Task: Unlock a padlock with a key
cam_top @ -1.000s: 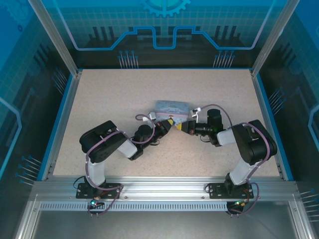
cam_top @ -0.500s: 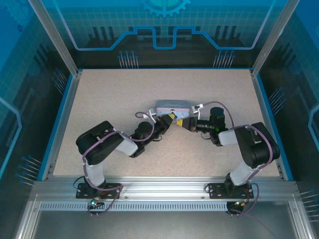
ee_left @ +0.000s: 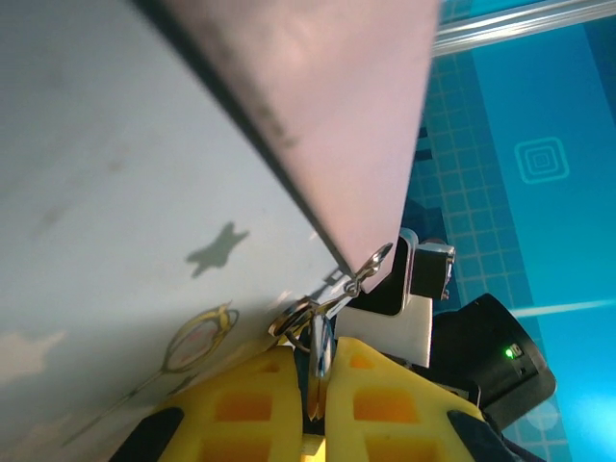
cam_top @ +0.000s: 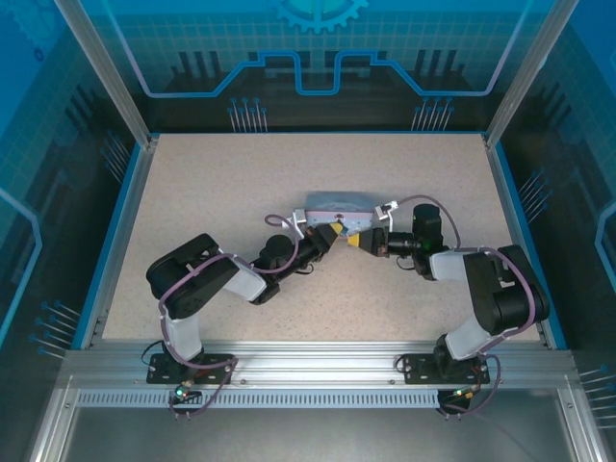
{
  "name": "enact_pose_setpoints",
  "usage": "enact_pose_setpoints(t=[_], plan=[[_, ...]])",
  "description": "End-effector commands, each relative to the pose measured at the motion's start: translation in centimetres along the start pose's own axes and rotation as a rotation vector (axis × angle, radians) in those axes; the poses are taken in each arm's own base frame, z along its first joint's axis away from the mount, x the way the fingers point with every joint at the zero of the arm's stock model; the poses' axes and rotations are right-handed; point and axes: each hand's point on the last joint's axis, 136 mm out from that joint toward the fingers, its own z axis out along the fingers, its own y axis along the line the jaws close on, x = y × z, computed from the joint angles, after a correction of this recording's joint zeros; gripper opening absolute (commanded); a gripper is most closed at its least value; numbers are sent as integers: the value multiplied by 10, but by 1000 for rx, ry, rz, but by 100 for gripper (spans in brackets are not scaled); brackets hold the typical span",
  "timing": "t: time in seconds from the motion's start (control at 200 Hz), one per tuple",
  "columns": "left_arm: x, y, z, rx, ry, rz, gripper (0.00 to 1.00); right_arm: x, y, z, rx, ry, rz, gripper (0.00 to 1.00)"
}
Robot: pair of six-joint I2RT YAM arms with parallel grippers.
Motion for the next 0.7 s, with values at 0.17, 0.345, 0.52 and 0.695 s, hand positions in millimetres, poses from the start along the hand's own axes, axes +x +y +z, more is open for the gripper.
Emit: enact_pose_setpoints(t=[0.17, 0.345, 0.52, 0.695], plan=[[89, -45, -12, 176, 382, 36, 0, -52, 7, -9, 50, -133, -150, 1], [89, -44, -13, 170, 378, 35, 0, -57, 2, -16, 61, -161, -137, 2], [87, -42, -12, 167, 370, 37, 0, -57, -2, -18, 70, -162, -128, 3], [85, -41, -11, 160, 357, 32, 0, -55, -6, -18, 70, -166, -120, 4]])
